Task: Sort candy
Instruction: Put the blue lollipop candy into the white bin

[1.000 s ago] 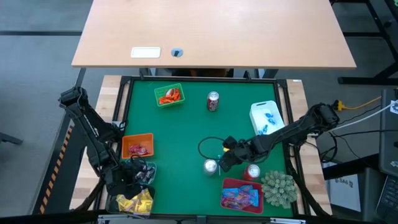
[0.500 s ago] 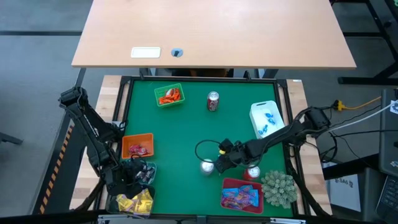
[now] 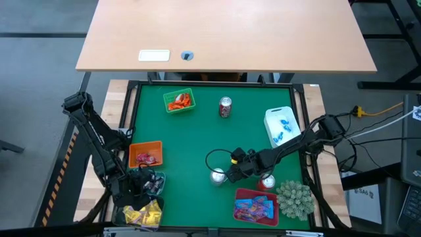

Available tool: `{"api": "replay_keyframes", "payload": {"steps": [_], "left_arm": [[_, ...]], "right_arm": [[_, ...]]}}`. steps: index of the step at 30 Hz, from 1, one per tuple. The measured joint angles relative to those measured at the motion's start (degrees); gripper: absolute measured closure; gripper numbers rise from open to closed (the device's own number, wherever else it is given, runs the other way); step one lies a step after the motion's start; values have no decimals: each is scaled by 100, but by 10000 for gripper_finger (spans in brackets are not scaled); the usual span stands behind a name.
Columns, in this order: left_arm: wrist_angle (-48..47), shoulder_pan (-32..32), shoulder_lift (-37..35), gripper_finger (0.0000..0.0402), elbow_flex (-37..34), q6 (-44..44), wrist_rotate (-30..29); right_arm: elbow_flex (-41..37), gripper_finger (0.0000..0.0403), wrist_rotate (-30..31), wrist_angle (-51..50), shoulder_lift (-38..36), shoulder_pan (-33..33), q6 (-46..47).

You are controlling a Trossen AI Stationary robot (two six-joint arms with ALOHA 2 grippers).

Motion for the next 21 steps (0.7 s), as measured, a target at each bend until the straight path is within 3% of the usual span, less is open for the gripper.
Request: {"api": "replay_keyframes", "payload": {"steps": [6,13,21], "left_arm": [[1,0,0,304,0,1,-17],[-2,0,0,304,0,4,-27],[-2,0,0,304,0,13,-202]], "right_arm": [[2,249,-38,-57,-77,-8,-277],[245,249,82,-783,-388,-8,-860],[385,249,-654,-852,-518,-8,-3055]]}}
